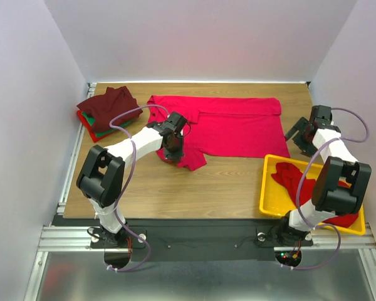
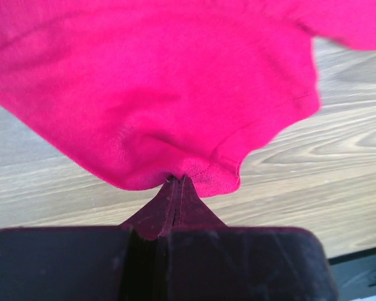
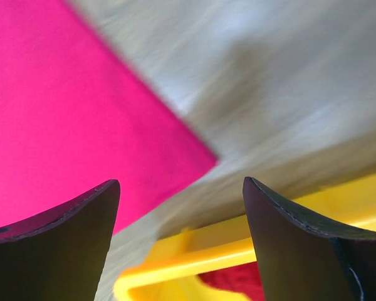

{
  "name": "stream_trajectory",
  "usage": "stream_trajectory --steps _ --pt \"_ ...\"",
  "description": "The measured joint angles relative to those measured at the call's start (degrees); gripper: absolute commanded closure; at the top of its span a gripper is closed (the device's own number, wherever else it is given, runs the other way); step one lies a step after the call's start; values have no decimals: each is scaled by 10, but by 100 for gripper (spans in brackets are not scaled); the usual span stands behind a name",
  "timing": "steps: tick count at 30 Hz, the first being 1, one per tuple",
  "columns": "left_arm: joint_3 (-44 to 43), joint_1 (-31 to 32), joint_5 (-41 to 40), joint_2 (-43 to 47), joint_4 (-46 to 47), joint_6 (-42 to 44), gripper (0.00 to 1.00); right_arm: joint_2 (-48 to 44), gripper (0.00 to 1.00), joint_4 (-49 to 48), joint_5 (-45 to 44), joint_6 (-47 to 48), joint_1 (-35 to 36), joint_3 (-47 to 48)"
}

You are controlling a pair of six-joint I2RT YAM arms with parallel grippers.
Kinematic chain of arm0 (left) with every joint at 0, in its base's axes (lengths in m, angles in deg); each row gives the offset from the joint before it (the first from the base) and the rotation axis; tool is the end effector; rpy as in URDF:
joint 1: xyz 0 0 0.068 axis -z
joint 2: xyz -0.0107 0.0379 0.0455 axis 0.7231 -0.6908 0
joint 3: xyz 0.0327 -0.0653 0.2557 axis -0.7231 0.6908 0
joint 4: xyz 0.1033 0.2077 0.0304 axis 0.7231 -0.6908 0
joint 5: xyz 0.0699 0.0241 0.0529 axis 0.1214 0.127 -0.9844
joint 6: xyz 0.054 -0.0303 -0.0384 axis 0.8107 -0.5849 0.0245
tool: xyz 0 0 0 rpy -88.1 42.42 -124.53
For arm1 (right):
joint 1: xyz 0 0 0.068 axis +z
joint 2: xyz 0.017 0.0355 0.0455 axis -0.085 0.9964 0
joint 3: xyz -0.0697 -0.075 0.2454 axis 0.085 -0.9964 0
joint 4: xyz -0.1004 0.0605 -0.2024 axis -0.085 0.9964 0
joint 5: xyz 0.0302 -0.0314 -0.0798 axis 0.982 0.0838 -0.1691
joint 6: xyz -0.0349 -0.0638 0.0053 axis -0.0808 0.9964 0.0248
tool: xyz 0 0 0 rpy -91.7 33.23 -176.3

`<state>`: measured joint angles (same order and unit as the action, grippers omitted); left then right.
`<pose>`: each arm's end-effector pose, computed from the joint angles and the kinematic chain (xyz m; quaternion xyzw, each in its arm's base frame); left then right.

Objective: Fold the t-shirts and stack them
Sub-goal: Fold the tshirt

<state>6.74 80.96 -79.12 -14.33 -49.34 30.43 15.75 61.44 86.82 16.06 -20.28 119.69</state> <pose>0.2811 -0.1979 0.1993 0.0695 0.9638 -0.1524 0.2074 0.2943 -0.0829 0.2137 0.3503 0.8931 0.0138 0.2820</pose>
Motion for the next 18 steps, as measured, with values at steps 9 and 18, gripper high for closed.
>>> stream_trajectory --steps 9,18 --pt "-45 -25 23 -15 -29 18 100 86 20 3 3 -10 -20 14" --pt "-66 -74 44 -36 -54 30 100 104 41 4 17 -21 -19 19"
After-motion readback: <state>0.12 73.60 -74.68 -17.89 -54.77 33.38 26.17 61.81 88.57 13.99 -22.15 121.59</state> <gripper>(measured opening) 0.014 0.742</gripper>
